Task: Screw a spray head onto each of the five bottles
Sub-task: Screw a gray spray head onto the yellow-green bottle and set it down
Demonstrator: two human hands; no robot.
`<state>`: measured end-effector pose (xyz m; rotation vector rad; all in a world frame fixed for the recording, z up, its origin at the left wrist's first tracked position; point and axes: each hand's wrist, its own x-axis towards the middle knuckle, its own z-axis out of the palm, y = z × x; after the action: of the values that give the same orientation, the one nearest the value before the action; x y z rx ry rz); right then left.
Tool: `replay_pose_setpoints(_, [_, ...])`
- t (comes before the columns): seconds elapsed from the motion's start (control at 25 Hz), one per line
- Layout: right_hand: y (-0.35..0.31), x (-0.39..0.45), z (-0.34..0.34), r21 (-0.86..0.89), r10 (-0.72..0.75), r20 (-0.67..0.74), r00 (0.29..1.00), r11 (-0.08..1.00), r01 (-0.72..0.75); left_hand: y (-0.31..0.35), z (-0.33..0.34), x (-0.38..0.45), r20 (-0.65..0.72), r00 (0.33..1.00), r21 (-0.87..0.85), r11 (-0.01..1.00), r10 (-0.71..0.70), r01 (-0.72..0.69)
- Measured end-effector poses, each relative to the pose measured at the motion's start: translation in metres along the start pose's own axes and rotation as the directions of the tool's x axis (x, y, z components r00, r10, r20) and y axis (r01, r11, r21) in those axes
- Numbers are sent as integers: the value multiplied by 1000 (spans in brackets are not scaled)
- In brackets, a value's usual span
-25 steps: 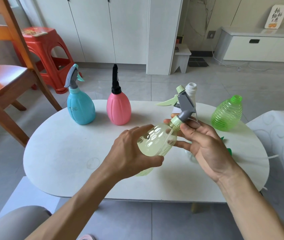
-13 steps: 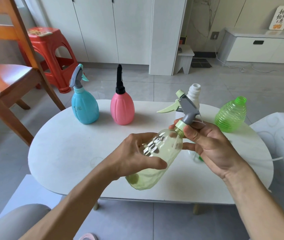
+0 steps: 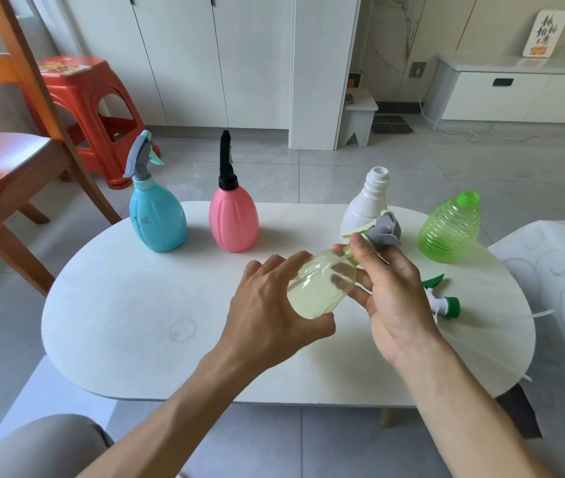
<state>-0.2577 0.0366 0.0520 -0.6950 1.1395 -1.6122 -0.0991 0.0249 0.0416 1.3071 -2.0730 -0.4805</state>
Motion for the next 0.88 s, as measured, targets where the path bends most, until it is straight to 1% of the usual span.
replay_pose_setpoints(0.12, [-1, 4, -4, 23, 36, 21, 999, 999, -36, 0, 1, 0, -28, 1000, 146, 989, 11, -7])
replay_pose_setpoints(0.2, [-2, 6, -7, 33, 26, 34, 999, 999, -27, 0, 1, 0, -36, 999, 206, 978, 18, -10])
replay_pose_setpoints(0.36, [-4, 10, -16, 26, -32, 60, 998, 999, 31, -1, -5, 2, -12, 1000, 168, 986, 9, -7])
replay_pose_setpoints(0.56, [-7, 13, -24, 22, 12, 182, 983, 1000, -16, -5, -9, 1, 13, 1000, 139, 990, 15, -17])
replay_pose_setpoints(0.64, [-7, 13, -24, -6, -1, 220, 976, 1000, 2, -7, -10, 1, 17, 1000, 117, 993, 24, -25])
replay_pose_setpoints(0.76, [-7, 13, -21, -37, -29, 252, 967, 999, 39, -9, -11, 0, 4, 1000, 108, 994, 30, -30])
replay_pose_setpoints(0.88, [-7, 14, -21, 4, -27, 270, 962, 1000, 27, -10, -12, 0, -1, 1000, 34, 999, 26, -26])
